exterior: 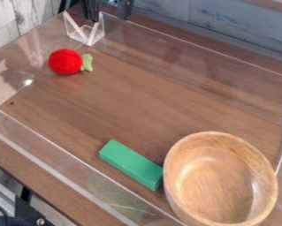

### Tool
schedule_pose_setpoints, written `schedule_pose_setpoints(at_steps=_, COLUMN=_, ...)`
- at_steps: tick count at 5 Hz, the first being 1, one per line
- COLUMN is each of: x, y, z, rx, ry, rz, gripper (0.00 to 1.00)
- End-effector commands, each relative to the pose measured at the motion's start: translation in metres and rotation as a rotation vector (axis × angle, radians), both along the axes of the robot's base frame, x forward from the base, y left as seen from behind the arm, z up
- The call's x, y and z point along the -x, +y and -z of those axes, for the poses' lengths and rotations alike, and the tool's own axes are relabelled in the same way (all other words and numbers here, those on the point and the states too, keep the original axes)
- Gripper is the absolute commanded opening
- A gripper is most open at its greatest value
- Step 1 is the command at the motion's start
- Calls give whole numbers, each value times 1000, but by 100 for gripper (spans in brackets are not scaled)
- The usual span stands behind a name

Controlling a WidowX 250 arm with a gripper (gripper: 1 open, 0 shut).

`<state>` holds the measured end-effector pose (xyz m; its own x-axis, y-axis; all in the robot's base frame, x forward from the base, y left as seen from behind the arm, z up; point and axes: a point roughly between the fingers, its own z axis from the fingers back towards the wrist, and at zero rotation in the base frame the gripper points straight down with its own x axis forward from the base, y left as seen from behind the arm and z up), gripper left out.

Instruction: Move the red object to the left side of the table

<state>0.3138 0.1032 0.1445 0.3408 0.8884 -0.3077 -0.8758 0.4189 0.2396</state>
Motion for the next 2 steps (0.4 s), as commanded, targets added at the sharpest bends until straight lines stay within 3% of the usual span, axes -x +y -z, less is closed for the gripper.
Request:
schedule_pose_setpoints(at_steps=1, x=-3, y=-1, z=-9, rx=-16, ry=-49, rz=-32, gripper=0)
schedule_pose_setpoints(at_steps=2, x=4, y=6, z=-2, rx=-10, ry=-34, rz=-70, gripper=0)
